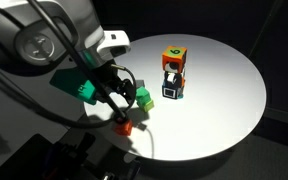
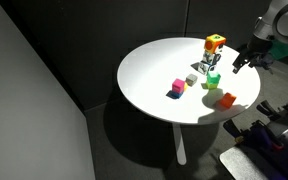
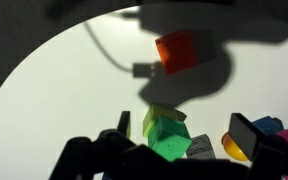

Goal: Put the orange block on the grey block

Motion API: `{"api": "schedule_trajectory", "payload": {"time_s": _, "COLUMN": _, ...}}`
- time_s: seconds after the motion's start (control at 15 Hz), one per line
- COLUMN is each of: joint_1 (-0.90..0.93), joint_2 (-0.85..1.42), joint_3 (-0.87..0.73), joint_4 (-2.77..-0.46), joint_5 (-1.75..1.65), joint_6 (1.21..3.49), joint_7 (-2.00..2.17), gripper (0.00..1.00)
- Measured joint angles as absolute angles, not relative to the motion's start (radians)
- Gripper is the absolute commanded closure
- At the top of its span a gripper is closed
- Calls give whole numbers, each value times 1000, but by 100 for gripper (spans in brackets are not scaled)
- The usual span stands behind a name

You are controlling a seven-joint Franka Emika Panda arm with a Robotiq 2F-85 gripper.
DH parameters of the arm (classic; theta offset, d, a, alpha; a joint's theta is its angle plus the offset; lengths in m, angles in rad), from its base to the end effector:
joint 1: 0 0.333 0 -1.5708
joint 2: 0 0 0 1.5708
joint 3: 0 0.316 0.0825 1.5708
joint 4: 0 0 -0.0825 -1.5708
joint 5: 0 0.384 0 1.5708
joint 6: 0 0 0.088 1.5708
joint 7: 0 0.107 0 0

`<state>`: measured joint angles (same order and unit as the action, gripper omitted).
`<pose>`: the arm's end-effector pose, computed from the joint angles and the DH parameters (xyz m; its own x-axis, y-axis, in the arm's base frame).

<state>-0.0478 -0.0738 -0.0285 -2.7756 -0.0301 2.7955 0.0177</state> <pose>0.3937 -0.0285 0.2436 0.9935 -0.0654 0.0936 -0.0666 -0.9977 0.0090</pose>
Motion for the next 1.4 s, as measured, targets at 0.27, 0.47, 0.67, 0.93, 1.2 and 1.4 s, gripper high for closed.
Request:
{"api": "schedule_trajectory", "payload": {"time_s": 0.27, "joint_1": -46, "joint_2": 1, "joint_3": -29, "joint_4": -2776, "joint_5": -8, "joint_6": 2847, "joint_7": 13, "gripper": 0}}
{"api": "schedule_trajectory", "payload": {"time_s": 0.47, "joint_1": -46, "joint_2": 56, "joint_3": -28, "joint_4": -2776, "joint_5": 13, "joint_6": 2881, "joint_7": 2, "gripper": 0}}
{"api": "schedule_trajectory", "payload": {"time_s": 0.67, "joint_1": -46, "joint_2": 114, "joint_3": -24, "joint_4": -2775, "joint_5": 28, "joint_6": 2928, "joint_7": -12, "gripper": 0}}
{"api": "schedule_trajectory", "payload": {"time_s": 0.93, "joint_1": -47, "joint_2": 196, "joint_3": -11, "joint_4": -2769, "joint_5": 29, "joint_6": 2988, "joint_7": -15, "gripper": 0}}
{"api": "schedule_trajectory", "payload": {"time_s": 1.2, "joint_1": -51, "joint_2": 281, "joint_3": 7, "joint_4": -2745, "joint_5": 29, "joint_6": 3027, "joint_7": -21, "gripper": 0}}
{"api": "schedule_trajectory", "payload": {"time_s": 1.4, "joint_1": -61, "joint_2": 340, "joint_3": 22, "joint_4": -2715, "joint_5": 29, "joint_6": 3057, "joint_7": -38, "gripper": 0}}
